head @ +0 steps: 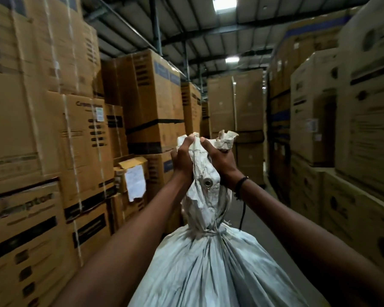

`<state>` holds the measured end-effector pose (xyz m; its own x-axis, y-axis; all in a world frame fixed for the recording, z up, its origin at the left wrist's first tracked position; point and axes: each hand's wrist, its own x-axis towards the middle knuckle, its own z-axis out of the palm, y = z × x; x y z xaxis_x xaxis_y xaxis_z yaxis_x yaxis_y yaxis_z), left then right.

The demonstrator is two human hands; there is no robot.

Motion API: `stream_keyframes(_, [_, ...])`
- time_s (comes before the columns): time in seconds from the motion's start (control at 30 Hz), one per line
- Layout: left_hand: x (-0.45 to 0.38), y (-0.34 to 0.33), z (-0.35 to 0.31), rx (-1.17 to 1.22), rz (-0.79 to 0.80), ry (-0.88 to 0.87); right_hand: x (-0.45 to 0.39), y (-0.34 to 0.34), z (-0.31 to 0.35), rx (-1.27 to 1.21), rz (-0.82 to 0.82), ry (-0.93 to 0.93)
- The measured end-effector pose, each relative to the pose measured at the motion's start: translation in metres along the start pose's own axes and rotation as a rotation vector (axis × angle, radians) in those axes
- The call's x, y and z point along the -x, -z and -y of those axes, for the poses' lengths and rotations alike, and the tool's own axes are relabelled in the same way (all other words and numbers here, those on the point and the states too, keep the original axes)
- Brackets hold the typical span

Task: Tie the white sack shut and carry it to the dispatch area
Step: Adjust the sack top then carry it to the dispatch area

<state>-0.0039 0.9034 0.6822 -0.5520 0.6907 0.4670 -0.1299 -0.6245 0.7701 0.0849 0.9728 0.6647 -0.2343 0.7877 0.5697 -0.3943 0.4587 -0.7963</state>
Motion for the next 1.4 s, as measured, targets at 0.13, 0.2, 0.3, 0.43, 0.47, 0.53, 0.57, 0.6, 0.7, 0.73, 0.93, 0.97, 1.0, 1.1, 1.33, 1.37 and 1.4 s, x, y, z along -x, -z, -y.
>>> stream_keyframes(0.13, [-0.049,-0.032,0.042,0.012,0.059,0.039,-0.050,0.034,-0.025,0.053,-0.081,0.015])
stream_keyframes(0.2, [-0.072,-0.050,0.061,0.016,0.092,0.036,-0.075,0.051,-0.035,0.062,-0.140,0.027])
stream_keyframes(0.3, [-0.105,-0.076,0.092,0.060,0.133,0.051,-0.113,0.077,-0.053,0.106,-0.198,0.023])
stream_keyframes(0.43, [-0.154,-0.104,0.144,0.069,0.153,0.086,-0.169,0.115,-0.094,0.130,-0.252,0.016])
stream_keyframes(0.47, [-0.167,-0.110,0.160,0.070,0.164,0.099,-0.183,0.125,-0.106,0.124,-0.256,0.020])
stream_keyframes(0.53, [-0.192,-0.123,0.192,0.085,0.155,0.106,-0.211,0.143,-0.132,0.102,-0.250,0.020])
stream_keyframes(0.57, [-0.204,-0.130,0.208,0.092,0.148,0.117,-0.227,0.153,-0.146,0.089,-0.246,0.012])
stream_keyframes(0.6, [-0.213,-0.137,0.220,0.091,0.142,0.123,-0.242,0.163,-0.160,0.072,-0.235,0.003])
stream_keyframes(0.7, [-0.247,-0.160,0.264,0.056,0.123,0.096,-0.292,0.193,-0.201,0.032,-0.202,0.010])
stream_keyframes(0.73, [-0.261,-0.167,0.278,0.031,0.103,0.087,-0.309,0.203,-0.212,0.038,-0.192,-0.005])
stream_keyframes(0.93, [-0.349,-0.198,0.349,0.010,0.040,0.093,-0.401,0.239,-0.260,0.069,-0.113,-0.071])
stream_keyframes(0.97, [-0.364,-0.201,0.359,0.009,0.030,0.087,-0.415,0.242,-0.268,0.064,-0.104,-0.078])
stream_keyframes(1.0, [-0.380,-0.202,0.371,0.006,0.019,0.080,-0.429,0.244,-0.277,0.065,-0.098,-0.082])
stream_keyframes(1.1, [-0.429,-0.206,0.411,-0.066,0.012,0.069,-0.470,0.253,-0.304,0.045,-0.088,-0.083])
stream_keyframes(1.33, [-0.523,-0.218,0.501,-0.028,0.008,0.050,-0.569,0.278,-0.391,0.032,-0.060,-0.117])
stream_keyframes(1.37, [-0.536,-0.220,0.513,-0.015,-0.008,0.045,-0.583,0.280,-0.403,0.017,-0.062,-0.125])
stream_keyframes(1.4, [-0.550,-0.221,0.524,-0.014,-0.033,0.044,-0.597,0.281,-0.414,0.000,-0.065,-0.136])
